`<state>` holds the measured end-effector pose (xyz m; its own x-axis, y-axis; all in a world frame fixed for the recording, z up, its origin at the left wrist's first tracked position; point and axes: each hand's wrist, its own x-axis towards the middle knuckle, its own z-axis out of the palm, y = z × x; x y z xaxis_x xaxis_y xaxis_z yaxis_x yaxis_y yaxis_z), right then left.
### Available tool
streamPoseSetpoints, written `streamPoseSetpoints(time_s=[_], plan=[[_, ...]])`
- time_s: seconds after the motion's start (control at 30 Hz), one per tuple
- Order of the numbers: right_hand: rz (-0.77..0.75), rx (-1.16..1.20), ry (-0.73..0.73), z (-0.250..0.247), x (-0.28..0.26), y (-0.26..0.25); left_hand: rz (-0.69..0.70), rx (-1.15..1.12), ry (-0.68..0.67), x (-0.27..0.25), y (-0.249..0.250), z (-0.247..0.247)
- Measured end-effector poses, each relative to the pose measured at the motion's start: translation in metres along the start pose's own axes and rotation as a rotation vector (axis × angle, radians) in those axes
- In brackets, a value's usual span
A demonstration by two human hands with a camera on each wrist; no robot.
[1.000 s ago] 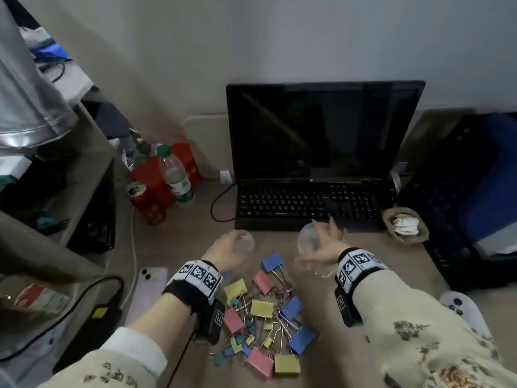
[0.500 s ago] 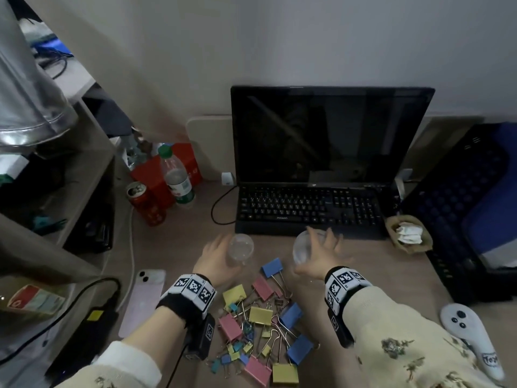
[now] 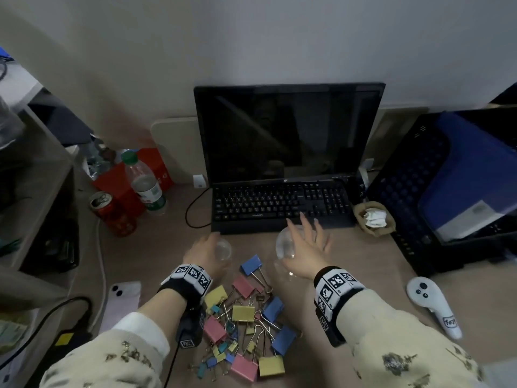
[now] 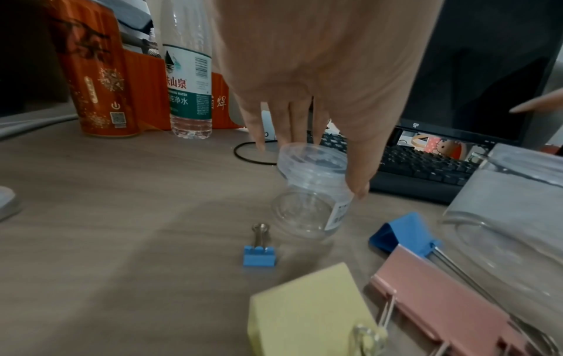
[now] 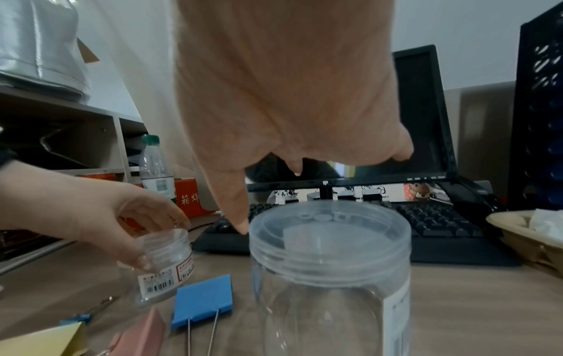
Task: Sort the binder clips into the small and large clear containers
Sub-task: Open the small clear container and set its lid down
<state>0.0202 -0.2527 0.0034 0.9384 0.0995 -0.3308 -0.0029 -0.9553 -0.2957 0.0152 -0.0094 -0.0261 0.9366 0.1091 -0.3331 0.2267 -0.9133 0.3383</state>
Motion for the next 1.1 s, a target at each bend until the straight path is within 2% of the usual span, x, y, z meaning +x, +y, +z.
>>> streamPoseSetpoints(time_s=[0.17, 0.4, 0.5, 0.6, 0.7, 0.8, 0.97, 1.0, 1.1], plan=[[-0.102, 0.027, 0.09, -0.013, -0.012, -0.017, 0.02, -0.072, 0.054, -0.016, -0.001, -0.011], [-0.372, 0.162, -0.003, -0.016, -0.023, -0.054, 0.164, -0.268, 0.057, -0.052, 0.019, -0.053], [-0.431, 0.332, -0.064, -0.013, -0.03, -0.07, 0.249, -0.303, 0.09, -0.074, 0.033, -0.063], [-0.446, 0.498, -0.076, -0.011, -0.038, -0.076, 0.296, -0.314, 0.179, -0.092, 0.042, -0.065], [-0.453, 0.548, -0.059, -0.01, -0.045, -0.068, 0.338, -0.509, 0.178, -0.102, 0.04, -0.062], [-0.397, 0.58, -0.034, -0.009, -0.049, -0.057, 0.367, -0.657, 0.068, -0.107, 0.033, -0.053], [-0.276, 0.688, -0.004, -0.015, -0.058, -0.051, 0.397, -0.638, -0.159, -0.118, 0.037, -0.038], [-0.273, 0.691, 0.0, -0.017, -0.06, -0.051, 0.397, -0.651, -0.164, -0.12, 0.042, -0.036], [-0.275, 0.688, -0.02, -0.019, -0.071, -0.055, 0.299, -0.733, -0.046, -0.118, 0.053, -0.028]])
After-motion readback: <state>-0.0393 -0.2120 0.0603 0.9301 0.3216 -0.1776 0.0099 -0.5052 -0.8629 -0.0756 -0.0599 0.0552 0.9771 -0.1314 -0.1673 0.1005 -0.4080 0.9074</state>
